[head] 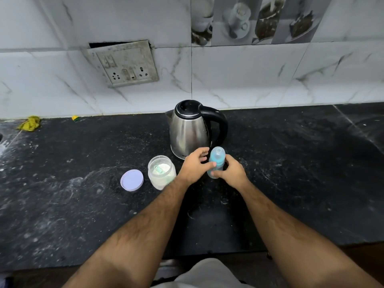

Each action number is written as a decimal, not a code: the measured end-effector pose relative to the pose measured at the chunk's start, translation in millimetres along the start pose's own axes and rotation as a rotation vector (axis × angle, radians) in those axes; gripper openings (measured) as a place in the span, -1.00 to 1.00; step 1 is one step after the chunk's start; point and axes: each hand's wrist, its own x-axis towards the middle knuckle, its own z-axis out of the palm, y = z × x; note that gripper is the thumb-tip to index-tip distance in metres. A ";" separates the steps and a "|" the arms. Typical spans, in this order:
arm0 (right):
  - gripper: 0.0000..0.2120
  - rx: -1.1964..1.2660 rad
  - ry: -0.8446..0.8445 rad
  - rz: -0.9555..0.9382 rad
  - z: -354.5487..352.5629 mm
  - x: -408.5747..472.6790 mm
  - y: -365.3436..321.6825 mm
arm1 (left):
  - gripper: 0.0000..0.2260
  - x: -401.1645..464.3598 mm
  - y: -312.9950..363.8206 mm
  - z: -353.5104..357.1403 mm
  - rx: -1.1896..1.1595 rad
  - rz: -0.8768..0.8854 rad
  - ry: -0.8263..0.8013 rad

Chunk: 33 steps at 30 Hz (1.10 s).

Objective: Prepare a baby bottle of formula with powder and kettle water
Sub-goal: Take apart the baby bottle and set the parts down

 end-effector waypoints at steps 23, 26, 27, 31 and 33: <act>-0.62 0.342 -0.099 -0.077 -13.9 -54.3 4.9 | -0.60 -12.9 38.5 0.9 -0.056 0.162 -0.194; -0.61 0.310 -0.043 -0.092 -13.9 -58.7 6.7 | -0.61 -15.9 38.1 7.2 -0.037 0.177 -0.174; -0.61 0.297 -0.023 -0.095 -13.4 -59.7 7.4 | -0.63 -16.8 37.9 9.2 -0.027 0.181 -0.154; -0.63 0.202 0.100 -0.074 -8.6 -62.5 5.8 | -0.68 -19.0 36.5 19.6 -0.001 0.175 -0.033; -0.64 0.184 0.141 -0.053 -7.1 -63.2 4.2 | -0.67 -20.0 38.1 25.7 0.036 0.171 0.022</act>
